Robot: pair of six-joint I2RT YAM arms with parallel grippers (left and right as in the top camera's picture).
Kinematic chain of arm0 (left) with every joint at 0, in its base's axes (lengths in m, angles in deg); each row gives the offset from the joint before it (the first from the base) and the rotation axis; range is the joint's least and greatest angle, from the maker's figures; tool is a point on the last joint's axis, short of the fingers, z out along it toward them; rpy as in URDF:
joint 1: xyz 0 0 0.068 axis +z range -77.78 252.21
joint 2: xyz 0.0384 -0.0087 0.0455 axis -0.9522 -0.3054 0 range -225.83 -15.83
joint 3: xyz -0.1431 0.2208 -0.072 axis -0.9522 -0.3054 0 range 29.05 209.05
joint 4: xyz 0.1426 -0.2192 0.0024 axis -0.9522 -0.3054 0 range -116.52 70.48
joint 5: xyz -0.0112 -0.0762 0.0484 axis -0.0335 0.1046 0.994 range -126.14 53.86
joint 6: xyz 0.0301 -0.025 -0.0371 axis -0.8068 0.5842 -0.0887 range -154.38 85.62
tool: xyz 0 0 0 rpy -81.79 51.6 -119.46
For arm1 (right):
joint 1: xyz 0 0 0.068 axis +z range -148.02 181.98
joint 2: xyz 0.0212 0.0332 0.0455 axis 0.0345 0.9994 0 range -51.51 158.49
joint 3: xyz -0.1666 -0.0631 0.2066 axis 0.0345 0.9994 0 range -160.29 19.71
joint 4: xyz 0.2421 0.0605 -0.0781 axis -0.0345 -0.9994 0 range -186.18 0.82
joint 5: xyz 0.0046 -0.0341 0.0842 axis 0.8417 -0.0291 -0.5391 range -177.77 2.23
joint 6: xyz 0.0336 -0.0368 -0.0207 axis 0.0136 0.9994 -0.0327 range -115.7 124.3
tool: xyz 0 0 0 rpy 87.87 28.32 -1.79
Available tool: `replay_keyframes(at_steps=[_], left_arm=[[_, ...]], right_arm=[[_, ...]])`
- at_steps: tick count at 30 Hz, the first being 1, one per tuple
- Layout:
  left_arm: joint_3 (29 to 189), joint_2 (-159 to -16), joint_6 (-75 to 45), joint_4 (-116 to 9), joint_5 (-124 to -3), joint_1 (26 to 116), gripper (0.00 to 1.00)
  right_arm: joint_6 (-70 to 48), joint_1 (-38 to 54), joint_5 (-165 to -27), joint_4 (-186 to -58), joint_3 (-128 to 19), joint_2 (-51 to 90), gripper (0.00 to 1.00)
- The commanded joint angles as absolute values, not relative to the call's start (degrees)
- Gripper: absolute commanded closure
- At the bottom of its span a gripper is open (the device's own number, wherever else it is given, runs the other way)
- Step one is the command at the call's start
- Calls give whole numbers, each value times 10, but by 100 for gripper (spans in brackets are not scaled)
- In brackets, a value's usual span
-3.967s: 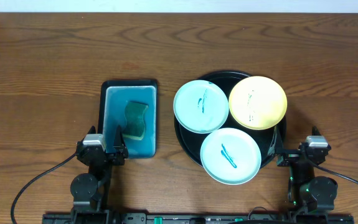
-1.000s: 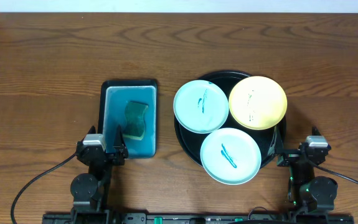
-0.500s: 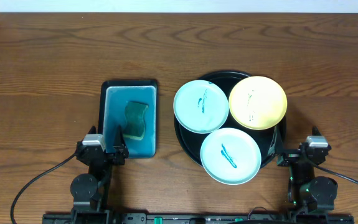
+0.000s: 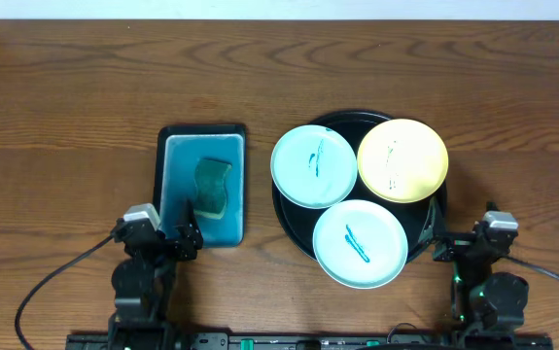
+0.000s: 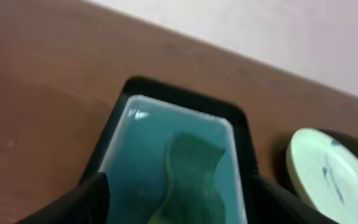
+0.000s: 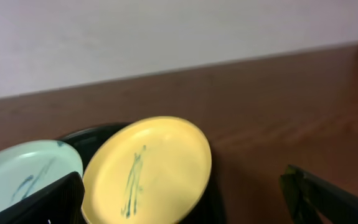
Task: Clean dirty plates on tray and stack at the side
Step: 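Reach left gripper into the blue basin and grasp the green sponge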
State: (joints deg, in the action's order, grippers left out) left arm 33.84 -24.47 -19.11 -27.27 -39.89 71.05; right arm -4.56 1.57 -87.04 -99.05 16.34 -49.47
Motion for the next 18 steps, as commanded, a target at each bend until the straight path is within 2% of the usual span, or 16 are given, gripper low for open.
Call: replay_keyframes(at_steps=[1,7,12,18], left_arm=[[399,-315,-182,-272,-402,713,27],[483,-462,-182,-298,-403,713,27],[561,-585,-202,-343,-453,713,27],[672,-701,-207,-455,-462,713,27]], right_arm=[[-75,21,-863,-1022,111,-458,1],[-77,21,-875,-1064,34,-349,1],[-77,21,-941,-1085,-31,-237,1],[-79,21,-945,-1206,-145,-90,1]])
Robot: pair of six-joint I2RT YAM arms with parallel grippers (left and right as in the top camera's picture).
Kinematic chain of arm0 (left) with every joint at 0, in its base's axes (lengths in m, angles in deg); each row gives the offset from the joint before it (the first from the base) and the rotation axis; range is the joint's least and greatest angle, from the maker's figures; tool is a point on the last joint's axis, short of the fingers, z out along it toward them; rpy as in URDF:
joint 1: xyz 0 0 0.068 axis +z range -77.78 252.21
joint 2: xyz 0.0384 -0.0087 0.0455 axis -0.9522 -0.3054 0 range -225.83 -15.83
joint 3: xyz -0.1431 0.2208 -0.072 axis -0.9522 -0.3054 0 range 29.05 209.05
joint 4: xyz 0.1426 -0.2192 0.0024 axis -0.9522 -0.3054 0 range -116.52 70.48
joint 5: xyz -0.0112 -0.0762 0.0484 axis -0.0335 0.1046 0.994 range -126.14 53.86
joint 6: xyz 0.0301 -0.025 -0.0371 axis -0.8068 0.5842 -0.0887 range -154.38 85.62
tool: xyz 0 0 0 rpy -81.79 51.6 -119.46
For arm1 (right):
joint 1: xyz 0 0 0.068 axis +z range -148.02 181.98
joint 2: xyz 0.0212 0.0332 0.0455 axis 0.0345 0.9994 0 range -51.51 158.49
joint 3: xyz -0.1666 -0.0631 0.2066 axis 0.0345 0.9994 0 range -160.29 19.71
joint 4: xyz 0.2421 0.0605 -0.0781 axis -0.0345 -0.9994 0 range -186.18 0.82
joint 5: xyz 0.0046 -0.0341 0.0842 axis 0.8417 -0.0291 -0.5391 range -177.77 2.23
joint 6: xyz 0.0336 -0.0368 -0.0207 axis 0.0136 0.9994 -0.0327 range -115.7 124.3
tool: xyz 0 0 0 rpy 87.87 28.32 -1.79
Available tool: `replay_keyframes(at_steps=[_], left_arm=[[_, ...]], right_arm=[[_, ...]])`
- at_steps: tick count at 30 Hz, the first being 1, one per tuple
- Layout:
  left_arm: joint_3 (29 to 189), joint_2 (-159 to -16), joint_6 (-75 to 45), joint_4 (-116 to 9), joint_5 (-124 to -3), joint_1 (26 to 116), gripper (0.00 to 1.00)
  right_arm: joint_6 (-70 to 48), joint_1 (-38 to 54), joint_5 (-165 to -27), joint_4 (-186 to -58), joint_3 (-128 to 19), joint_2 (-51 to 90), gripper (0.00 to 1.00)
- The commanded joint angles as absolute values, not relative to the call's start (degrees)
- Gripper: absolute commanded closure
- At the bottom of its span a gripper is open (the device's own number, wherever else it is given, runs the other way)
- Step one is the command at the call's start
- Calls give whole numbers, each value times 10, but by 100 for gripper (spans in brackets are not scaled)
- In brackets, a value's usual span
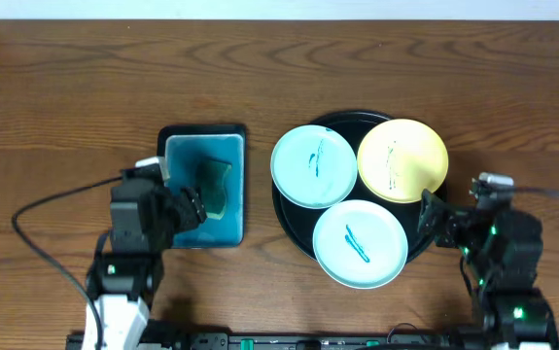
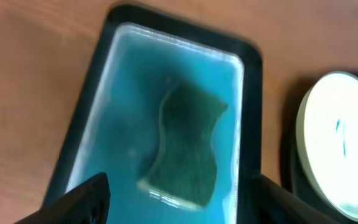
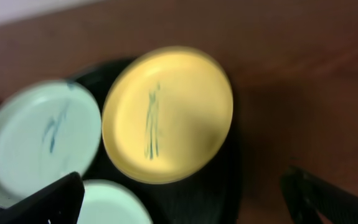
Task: Clean dirty plates on tray and stack at the side
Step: 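Reach left gripper into the blue basin and grasp the green sponge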
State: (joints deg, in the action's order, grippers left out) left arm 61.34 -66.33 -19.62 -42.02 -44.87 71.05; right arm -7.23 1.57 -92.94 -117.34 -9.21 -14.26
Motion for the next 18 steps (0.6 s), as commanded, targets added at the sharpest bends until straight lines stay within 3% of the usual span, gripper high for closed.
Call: replay_keyframes(at_steps=[1,9,18], left_arm=[[690,-714,-211,-474,-463,713,27],[826,-768,-273,-616,-501,713,27],[836,-751,-270,-623,-501,713,27]], right_arm=[[-79,21,-945,-1224,-163,-69,1],[-13,21,-944,-1368,-310,90,1],[-14,21,-978,-1386,-331,120,1]])
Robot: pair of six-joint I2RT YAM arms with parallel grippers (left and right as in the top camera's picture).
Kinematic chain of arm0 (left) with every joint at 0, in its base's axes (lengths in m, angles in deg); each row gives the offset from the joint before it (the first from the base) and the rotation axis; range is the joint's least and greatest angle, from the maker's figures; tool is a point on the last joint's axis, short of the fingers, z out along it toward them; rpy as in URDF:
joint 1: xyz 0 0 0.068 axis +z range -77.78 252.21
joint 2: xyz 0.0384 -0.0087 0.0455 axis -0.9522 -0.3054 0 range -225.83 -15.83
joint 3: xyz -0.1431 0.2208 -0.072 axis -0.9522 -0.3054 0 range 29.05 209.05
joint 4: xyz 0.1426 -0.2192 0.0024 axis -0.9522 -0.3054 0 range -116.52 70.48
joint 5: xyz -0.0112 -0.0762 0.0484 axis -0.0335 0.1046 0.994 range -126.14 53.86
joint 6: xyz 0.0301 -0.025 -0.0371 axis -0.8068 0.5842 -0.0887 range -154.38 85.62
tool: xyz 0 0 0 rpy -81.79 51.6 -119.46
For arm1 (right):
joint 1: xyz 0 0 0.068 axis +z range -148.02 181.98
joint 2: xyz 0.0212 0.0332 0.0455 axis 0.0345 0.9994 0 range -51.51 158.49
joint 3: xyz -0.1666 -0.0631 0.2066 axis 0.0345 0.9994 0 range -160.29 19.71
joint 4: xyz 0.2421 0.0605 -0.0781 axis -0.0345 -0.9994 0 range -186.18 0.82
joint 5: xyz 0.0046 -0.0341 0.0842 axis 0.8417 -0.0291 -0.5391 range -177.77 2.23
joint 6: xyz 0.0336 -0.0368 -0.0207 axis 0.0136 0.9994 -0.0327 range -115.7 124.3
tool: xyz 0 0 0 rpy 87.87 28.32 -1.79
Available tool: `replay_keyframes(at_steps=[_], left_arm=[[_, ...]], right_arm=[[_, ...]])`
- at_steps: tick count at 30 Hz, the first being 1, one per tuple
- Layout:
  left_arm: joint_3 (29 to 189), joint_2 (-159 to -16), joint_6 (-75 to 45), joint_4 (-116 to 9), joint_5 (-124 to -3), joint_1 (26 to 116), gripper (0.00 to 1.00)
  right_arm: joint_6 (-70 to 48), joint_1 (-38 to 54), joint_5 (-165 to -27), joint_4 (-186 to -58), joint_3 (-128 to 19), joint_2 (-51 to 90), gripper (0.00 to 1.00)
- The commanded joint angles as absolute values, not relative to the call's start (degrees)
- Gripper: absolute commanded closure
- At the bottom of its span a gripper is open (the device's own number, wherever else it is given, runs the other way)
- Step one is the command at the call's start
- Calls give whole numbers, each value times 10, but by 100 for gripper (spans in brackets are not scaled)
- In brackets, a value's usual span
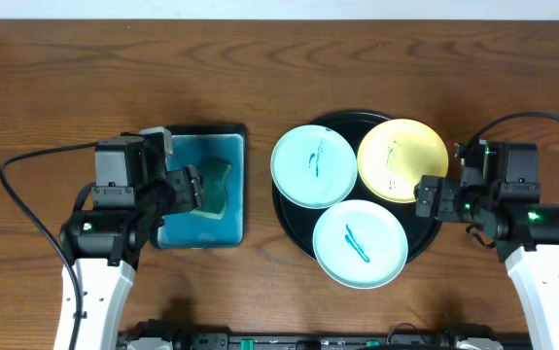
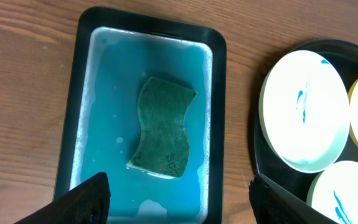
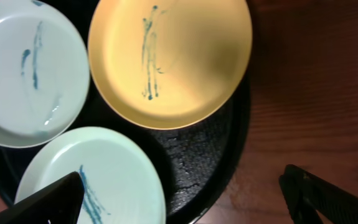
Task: Clean dirty plates on tray and stack at the side
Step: 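Reach left gripper into the blue basin and grasp the green sponge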
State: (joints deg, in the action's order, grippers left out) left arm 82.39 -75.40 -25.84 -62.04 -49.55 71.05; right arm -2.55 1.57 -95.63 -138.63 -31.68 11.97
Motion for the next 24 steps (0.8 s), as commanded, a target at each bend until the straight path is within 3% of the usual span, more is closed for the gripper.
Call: replay_keyframes(at_steps=[1,14,24], left_arm=[[836,-751,-270,-620,-501,713,27],[836,-870,-297,-556,-467,695,29],[836,-980,-312,-536,-427,652,38]], right_arm=[[-14,21,-978,-1387,-331,120,1],[-14,21,-1002,-1383,-331,120,1],[-14,21,-1002,-1385,-331,120,1]])
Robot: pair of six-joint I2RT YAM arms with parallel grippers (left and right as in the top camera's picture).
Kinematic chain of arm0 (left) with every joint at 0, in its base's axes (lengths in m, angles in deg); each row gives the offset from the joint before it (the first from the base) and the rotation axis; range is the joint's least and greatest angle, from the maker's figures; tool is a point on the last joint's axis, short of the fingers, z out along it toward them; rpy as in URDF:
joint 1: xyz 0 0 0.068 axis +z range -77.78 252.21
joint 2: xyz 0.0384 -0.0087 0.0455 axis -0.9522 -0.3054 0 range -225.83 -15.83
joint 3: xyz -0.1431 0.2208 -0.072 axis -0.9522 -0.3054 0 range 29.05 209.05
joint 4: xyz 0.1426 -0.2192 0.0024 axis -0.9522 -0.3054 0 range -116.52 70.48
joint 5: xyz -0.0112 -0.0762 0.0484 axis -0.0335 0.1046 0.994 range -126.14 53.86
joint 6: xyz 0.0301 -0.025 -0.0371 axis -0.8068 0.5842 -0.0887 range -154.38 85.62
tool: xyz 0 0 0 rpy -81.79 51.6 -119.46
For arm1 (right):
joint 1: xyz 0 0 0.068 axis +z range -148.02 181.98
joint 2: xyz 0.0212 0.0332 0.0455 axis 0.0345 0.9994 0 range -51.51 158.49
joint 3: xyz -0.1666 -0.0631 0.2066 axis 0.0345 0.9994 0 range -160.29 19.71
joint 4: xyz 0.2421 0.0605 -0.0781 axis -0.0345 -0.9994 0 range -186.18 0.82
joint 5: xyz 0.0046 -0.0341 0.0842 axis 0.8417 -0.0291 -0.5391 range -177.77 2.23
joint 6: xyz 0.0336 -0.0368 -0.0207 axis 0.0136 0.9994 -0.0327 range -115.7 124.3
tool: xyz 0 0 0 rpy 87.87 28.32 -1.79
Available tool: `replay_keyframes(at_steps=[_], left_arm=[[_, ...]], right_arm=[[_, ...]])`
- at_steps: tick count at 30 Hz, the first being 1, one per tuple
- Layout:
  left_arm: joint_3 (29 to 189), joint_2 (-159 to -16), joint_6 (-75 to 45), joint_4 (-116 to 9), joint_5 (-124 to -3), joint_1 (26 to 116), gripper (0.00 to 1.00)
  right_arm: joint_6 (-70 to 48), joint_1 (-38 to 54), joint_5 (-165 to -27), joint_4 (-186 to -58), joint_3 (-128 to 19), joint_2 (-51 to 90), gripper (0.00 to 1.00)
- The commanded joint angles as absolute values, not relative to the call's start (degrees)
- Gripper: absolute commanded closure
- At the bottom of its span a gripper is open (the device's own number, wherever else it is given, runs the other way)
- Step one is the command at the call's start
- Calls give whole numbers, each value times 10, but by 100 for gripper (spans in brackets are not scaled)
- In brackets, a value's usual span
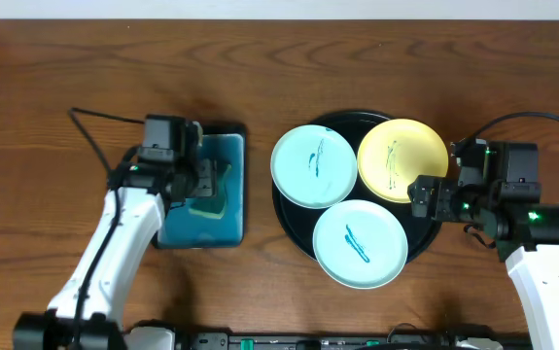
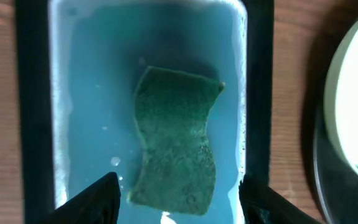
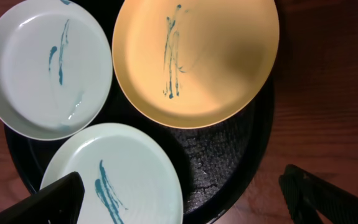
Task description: Clean dirty plates on tray and stack at the side
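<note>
A round black tray (image 1: 353, 120) holds three plates streaked with blue: a yellow plate (image 1: 402, 160) at the back right, a pale blue plate (image 1: 314, 166) at the back left and another pale plate (image 1: 360, 244) in front. A green sponge (image 2: 175, 149) lies in blue water in a rectangular black basin (image 2: 32, 93). My left gripper (image 2: 177, 202) hangs open just above the sponge's near end, its fingers either side of it. My right gripper (image 3: 185, 202) is open above the tray's right side, over the front plate's edge and bare tray (image 3: 228, 155).
The basin (image 1: 201, 228) sits left of the round tray with a strip of bare wood between them. Brown wooden table (image 1: 55, 117) spreads to the left, the right and behind. Arm cables trail along the near edge.
My left gripper has moved farther back and down over the basin, so the sponge now fills its view. The right gripper has barely shifted to the left. Plates and sponge lie as before.
Both arms started folded low at the near table edge, looking across the basin and the plates. Then they were raised, the left over the basin's near end, the right over the tray's right side. Now the left hangs close over the sponge. Nothing has been grasped.
</note>
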State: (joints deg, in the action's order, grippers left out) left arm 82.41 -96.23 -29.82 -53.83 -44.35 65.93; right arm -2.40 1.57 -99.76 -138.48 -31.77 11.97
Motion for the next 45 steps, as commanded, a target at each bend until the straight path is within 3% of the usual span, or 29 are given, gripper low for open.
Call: replay_keyframes(at_steps=[1,34,45], left_arm=[[836,-989,-312,-535,-427,651,38],[835,-1145,-311,-486,-430,651,50],[835,-1184,-311,-475,-430,651,69]], right_arm=[[-14,21,-1002,-1385,-331,120,1],[-14,21,-1002,-1385,-330,120,1],[-14,21,-1003,-1386,-330,120,1]])
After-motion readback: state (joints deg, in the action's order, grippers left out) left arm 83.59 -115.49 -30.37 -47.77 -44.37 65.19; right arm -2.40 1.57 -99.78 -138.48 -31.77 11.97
